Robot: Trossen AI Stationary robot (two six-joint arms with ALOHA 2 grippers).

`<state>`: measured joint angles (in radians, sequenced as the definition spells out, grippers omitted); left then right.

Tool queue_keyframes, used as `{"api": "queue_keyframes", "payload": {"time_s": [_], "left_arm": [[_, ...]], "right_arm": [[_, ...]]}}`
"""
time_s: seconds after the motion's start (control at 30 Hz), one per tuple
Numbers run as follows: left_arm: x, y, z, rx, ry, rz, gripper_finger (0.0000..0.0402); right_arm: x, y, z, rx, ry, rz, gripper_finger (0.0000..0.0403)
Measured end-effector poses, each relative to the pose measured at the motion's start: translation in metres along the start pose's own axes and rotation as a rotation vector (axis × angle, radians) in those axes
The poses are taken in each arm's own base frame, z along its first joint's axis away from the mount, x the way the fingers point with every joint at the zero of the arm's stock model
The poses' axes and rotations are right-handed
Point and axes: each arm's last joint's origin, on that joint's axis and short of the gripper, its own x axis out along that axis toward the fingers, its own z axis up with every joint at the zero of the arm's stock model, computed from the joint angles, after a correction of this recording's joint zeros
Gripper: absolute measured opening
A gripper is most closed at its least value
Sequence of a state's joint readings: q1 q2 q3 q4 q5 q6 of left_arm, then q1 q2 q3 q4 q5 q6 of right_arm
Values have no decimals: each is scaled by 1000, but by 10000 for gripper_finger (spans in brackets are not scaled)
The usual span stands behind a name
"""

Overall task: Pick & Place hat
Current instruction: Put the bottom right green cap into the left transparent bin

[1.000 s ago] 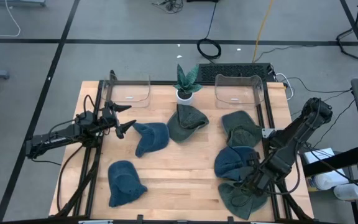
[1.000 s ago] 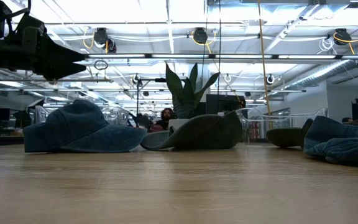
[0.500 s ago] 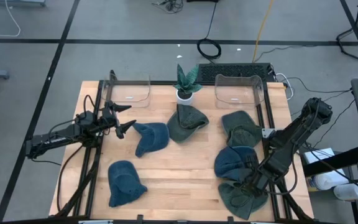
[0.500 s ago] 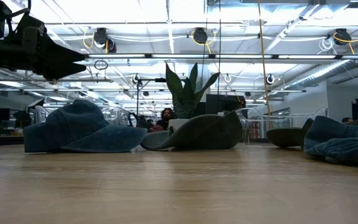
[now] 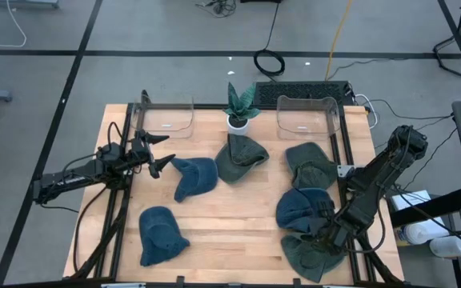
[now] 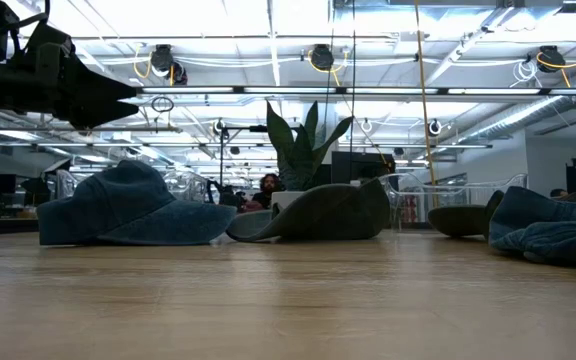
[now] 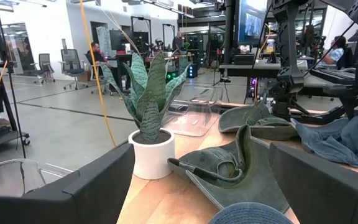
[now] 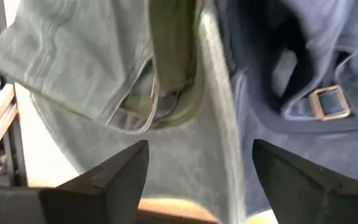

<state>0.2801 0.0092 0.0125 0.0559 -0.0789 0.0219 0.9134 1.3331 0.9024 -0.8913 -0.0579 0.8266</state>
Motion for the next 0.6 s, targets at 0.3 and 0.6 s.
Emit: {"api": "queue_keyframes", "payload": {"time_s": [0.3, 0.6], "left_arm": [[0, 0, 0, 0, 0, 0, 379], [0, 0, 0, 0, 0, 0, 379]], "right_arm": [[0, 1, -1, -5, 0, 1, 265], [0, 1, -1, -10, 14, 11, 150]]}}
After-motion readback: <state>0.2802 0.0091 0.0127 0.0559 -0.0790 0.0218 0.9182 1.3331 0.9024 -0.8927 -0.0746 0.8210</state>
